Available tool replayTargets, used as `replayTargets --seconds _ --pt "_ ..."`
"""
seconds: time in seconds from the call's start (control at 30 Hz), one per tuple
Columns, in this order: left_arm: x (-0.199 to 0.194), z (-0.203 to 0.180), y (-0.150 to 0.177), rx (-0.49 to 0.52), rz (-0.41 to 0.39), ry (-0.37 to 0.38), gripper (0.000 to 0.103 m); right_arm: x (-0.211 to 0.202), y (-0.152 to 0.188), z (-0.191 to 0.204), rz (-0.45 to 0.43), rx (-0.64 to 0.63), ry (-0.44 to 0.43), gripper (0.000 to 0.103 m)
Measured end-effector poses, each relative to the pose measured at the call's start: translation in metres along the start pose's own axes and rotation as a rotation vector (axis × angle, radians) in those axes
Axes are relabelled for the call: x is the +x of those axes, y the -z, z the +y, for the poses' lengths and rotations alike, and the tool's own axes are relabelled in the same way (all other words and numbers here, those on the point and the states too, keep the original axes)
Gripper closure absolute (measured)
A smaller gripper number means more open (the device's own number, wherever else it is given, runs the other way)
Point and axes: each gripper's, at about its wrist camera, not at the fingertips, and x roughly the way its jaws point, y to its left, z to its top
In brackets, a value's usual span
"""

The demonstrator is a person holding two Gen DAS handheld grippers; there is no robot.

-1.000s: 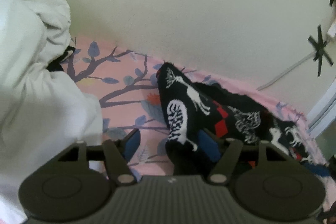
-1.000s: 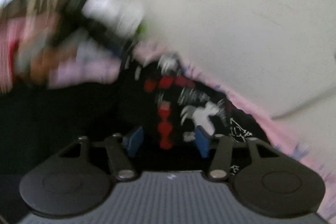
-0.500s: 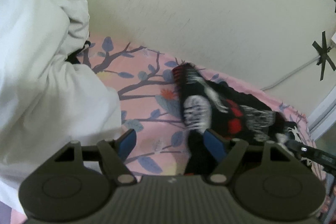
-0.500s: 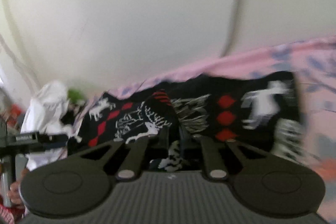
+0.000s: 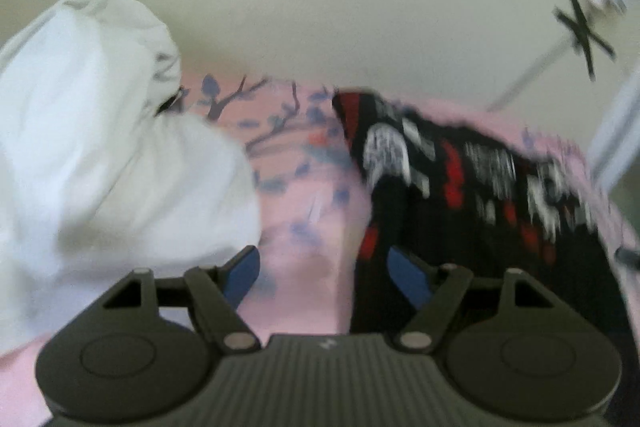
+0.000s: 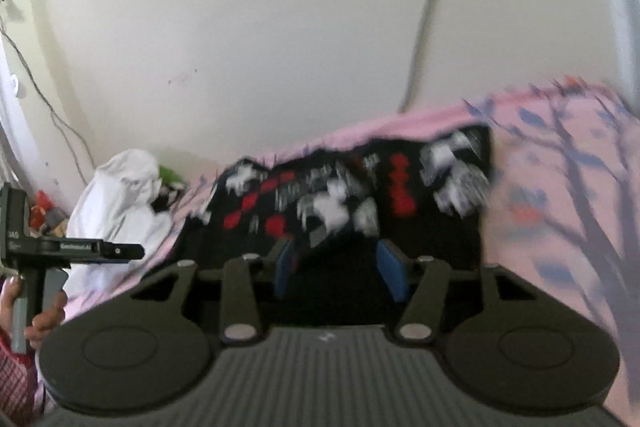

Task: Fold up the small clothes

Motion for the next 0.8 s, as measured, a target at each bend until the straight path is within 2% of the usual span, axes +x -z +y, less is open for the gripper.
replayTargets --seconds 0.17,0.27,0.4,0.57,0.63,0.67,0.7,0.73,0.8 --pt "-0.040 -0.003 0.049 0.094 0.056 0.033 0.030 -0.067 0.052 -0.011 0.022 0.053 0.035 0.051" --pt "-0.055 -0.008 0.070 0.108 0.075 0.041 0.034 -0.098 0.079 -0.012 0.053 0.080 0.029 0.053" --pt "-0.067 -0.016 0.088 0.122 0.096 0.033 0.037 -0.118 0.100 -0.007 0.085 0.084 0.008 0.054" --pt "-0.085 -0.027 0.107 0.165 0.115 0.023 0.036 -0.139 0.121 -0.002 0.134 0.112 -0.045 0.055" --pt "-0.091 -0.032 0.116 0.188 0.111 0.005 0.039 -0.144 0.127 0.002 0.146 0.112 -0.065 0.055" --pt "-0.094 -0.033 0.120 0.193 0.104 -0.002 0.046 -0.145 0.129 0.003 0.151 0.114 -0.076 0.056" --pt "-0.098 -0.035 0.123 0.197 0.090 -0.010 0.072 -0.144 0.130 0.005 0.158 0.120 -0.090 0.069" --pt "-0.101 -0.035 0.124 0.189 0.088 0.001 0.094 -0.141 0.131 0.007 0.172 0.122 -0.104 0.087" --pt "-0.110 -0.033 0.122 0.141 0.087 0.029 0.094 -0.137 0.133 0.010 0.181 0.122 -0.110 0.088"
